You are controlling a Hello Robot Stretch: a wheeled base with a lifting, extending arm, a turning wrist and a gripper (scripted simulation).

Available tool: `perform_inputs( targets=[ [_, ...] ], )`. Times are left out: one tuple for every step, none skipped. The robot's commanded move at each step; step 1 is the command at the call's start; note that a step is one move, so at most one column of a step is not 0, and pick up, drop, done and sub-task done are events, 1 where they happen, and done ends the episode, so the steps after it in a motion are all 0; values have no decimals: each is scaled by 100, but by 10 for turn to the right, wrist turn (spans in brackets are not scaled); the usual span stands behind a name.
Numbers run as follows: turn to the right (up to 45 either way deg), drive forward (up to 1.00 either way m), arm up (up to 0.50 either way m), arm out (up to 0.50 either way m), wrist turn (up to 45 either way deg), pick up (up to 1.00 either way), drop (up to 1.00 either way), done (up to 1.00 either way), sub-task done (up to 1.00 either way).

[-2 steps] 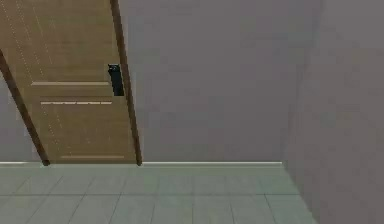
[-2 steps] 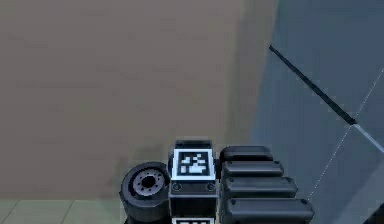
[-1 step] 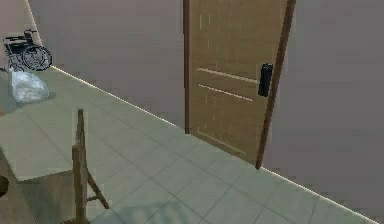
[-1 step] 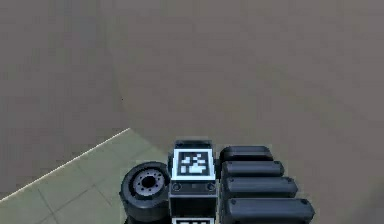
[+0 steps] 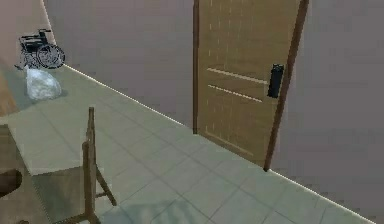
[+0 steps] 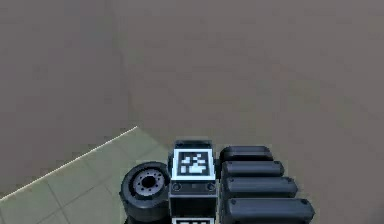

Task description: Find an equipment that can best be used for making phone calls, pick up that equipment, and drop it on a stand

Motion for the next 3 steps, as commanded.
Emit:
perform_inputs(
  targets=[
    [0,100,0,0,0,0,0,0,0],
    [0,20,0,0,0,0,0,0,0],
    [-60,0,0,0,0,0,0,0,0]
  ],
)
